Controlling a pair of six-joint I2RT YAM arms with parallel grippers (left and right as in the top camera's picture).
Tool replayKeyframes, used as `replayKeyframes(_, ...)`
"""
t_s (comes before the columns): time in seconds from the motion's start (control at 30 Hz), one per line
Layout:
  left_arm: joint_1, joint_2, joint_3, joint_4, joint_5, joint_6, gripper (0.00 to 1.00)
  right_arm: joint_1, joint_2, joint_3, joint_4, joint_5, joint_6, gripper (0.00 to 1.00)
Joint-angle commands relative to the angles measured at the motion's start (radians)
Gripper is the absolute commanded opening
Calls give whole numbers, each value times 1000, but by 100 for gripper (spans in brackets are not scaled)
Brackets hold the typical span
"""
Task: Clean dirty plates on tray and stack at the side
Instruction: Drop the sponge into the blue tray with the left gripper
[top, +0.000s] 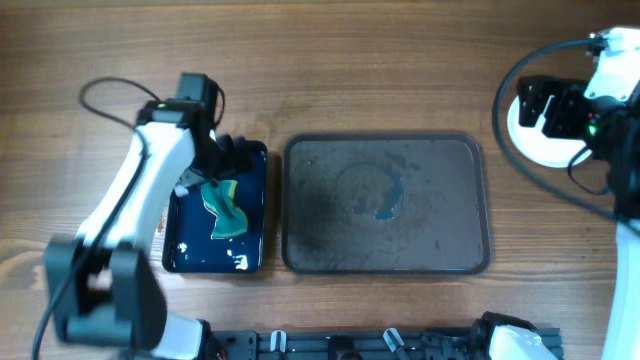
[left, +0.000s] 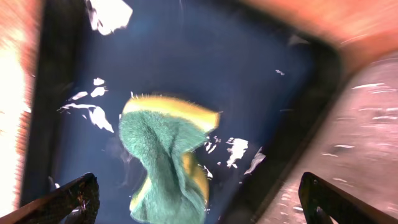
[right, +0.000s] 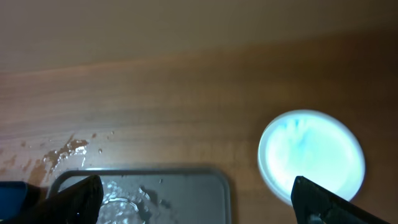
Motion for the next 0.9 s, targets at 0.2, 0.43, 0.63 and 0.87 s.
replayKeyframes(0.2,-9,-610,49,-23,-21,159,100,4,-354,17,38,-37,-307,95)
replayKeyframes(0.43,-55,-942,49,-100,-29,257,100,4,-469,16,-46,-34,-353,100)
replayKeyframes(0.63,-55,-987,49,-140,-28,256,100,4,-458,-1,-249,-38,-353,100)
replayKeyframes(0.87,-55,-987,49,-140,-28,256,100,4,-455,-5,-320,-38,-354,100)
